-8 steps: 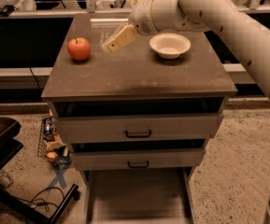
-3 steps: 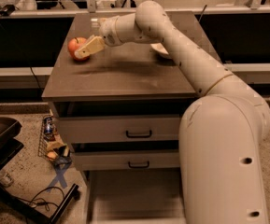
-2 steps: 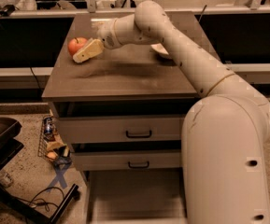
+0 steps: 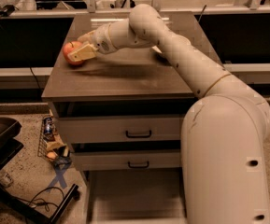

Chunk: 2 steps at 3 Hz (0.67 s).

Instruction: Place apple into bottom drawer

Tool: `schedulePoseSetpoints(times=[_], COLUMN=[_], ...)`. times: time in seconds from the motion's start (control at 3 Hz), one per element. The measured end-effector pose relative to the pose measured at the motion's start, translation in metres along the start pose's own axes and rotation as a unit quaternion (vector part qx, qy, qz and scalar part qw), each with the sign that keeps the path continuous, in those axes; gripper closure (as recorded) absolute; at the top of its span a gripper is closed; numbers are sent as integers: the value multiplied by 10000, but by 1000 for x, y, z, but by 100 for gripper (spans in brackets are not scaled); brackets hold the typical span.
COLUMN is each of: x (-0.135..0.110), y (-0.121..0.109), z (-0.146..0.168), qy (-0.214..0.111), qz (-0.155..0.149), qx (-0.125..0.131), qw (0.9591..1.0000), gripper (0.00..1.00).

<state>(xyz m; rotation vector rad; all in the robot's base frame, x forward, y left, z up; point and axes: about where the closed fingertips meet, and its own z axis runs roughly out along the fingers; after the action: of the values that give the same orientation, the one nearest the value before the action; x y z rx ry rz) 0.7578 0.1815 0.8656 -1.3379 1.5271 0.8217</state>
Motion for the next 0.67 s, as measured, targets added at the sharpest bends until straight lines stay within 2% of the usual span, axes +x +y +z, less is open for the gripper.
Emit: schedulePoseSetpoints(times=[0.33,0.67], x=[0,0], y=[2,3], z=[3,6], qy=[1,1], qz=[2,3], qx=[-28,-48], qw=[10000,10000], gripper=[65,72])
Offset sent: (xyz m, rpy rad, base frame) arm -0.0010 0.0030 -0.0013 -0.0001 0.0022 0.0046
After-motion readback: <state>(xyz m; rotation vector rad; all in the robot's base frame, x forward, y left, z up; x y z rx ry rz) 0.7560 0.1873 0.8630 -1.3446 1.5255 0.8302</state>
